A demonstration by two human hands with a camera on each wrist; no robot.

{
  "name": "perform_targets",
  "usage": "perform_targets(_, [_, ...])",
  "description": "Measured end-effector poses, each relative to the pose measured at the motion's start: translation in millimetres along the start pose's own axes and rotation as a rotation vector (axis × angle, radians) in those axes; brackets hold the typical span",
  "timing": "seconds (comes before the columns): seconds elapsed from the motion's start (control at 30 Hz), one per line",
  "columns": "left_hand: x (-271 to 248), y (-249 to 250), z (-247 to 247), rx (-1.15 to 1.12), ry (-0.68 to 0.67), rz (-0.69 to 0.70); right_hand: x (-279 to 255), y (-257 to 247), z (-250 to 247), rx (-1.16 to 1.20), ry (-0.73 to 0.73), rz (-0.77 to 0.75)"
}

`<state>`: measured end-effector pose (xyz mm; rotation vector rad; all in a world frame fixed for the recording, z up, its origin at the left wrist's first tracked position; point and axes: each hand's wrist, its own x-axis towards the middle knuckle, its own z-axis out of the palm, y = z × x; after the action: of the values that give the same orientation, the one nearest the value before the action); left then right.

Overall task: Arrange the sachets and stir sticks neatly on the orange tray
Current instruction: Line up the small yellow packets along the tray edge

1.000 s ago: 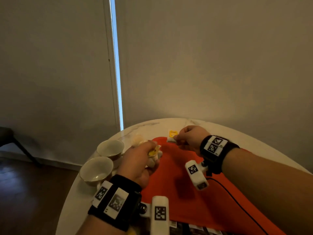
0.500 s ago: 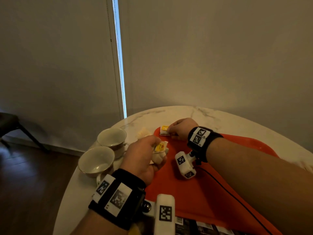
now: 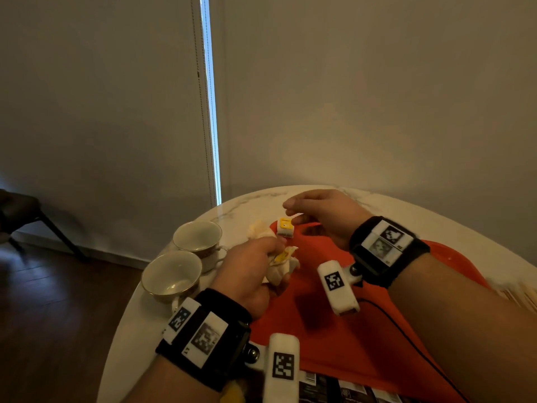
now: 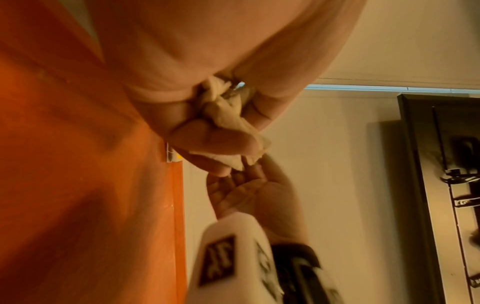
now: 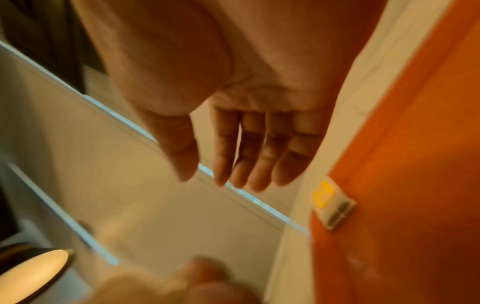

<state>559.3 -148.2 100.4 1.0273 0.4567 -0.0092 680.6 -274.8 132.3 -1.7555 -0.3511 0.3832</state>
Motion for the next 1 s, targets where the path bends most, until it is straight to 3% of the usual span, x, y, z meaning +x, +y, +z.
perform_targets(0.1, [1,-2,2,0.043,-0.046,0.03,-30,-16,9,-0.09,-0.212,-0.077])
perform_targets(0.17, [1,-4,0,0.067,-0.055,0.055,-37,-16,14,-0.233,-0.213,-0.144])
perform_targets(0.27, [-1,-4,-1,0.078,-0.083,0.053,-38,-16,14,-0.21,-0.08,-0.212])
perform_targets(0.4, [3,-2,-3,0.015,-0.042,0.016,-38,-22,3,0.18,0.089,-0.271])
perform_targets(0.5, [6,-2,-7,-0.026,-0.01,0.024,-36,-20,-4,0.023,0.268,-0.284])
perform_targets(0.63, [7,2,-9,-0.097,0.025,0.141,-38,-14,-6,-0.088,0.333,-0.23])
perform_targets(0.77, [1,3,-5,-0.047,-0.042,0.286,-47,-14,8,-0.247,0.248,-0.26])
perform_targets(0.87, [-5,0,-2,0.004,-0.095,0.337,-52,-15,21,-0.205,0.12,-0.265])
perform_targets(1.0, [-2,1,-4,-0.001,-0.031,0.361,-54,-18,27,-0.171,0.069,-0.284])
